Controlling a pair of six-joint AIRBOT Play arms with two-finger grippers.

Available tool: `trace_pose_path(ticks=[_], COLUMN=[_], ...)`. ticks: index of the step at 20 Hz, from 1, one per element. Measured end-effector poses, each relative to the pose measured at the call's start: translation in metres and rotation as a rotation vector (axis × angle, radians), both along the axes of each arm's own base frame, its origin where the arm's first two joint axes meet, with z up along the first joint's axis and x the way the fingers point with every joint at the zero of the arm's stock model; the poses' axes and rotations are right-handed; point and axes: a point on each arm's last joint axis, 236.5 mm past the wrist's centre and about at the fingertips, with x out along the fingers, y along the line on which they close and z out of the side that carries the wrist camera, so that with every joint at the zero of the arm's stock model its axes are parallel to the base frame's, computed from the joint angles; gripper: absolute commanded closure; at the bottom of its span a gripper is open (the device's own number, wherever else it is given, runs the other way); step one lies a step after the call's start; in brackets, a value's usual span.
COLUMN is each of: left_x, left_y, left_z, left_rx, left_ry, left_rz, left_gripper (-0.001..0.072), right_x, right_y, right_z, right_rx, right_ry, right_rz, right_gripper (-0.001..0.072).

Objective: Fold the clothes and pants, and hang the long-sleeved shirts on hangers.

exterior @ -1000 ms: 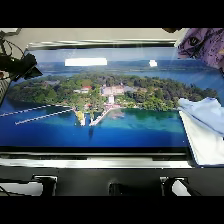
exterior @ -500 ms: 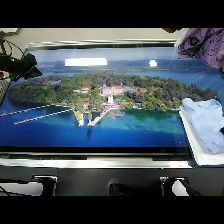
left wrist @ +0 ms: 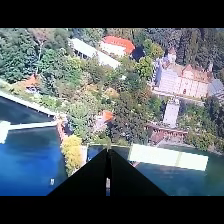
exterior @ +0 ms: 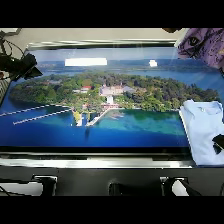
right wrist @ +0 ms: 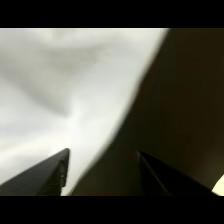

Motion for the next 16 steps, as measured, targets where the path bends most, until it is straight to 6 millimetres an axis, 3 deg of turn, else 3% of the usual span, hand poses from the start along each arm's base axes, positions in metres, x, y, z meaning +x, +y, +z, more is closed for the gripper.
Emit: trace_pose_path(ticks=[2,3,5,7,9,11,13,16], left_x=[0.000,0.000,-0.002,-0.004,-0.006,-0.013,-0.025,-0.048], left_y=[0.000,0.000,-0.001,-0.005,-0.015,-0.026,-0.036,-0.048], left_z=[0.000,0.000,-0.001,0.000,0.003,0.006,0.006,0.006], left_rx=[0.000,0.000,0.008,0.026,0.057,0.118,0.186,0.243], left_ry=[0.000,0.002,0.004,-0.005,-0.030,-0.055,-0.070,-0.104], left_rz=[0.000,-0.001,-0.018,-0.059,-0.129,-0.213,-0.283,-0.342], left_gripper=[0.0687,0.0688,0.0688,0.0688,0.0690,0.0690,0.0690,0.0690], right_x=[0.011,0.025,0.072,0.136,0.196,0.237,0.257,0.257], right_y=[-0.002,-0.002,0.005,0.030,0.075,0.137,0.202,0.293], right_z=[0.002,0.005,0.015,0.035,0.063,0.087,0.102,0.109], right_rx=[0.005,0.019,0.061,0.125,0.197,0.261,0.308,0.361], right_ry=[-0.035,-0.085,-0.260,-0.499,-0.711,-0.843,-0.901,-0.907], right_rz=[0.044,0.083,0.185,0.331,0.521,0.729,0.935,1.217], right_gripper=[0.0382,0.0519,0.0601,0.0682,0.0682,0.0682,0.0682,0.0682])
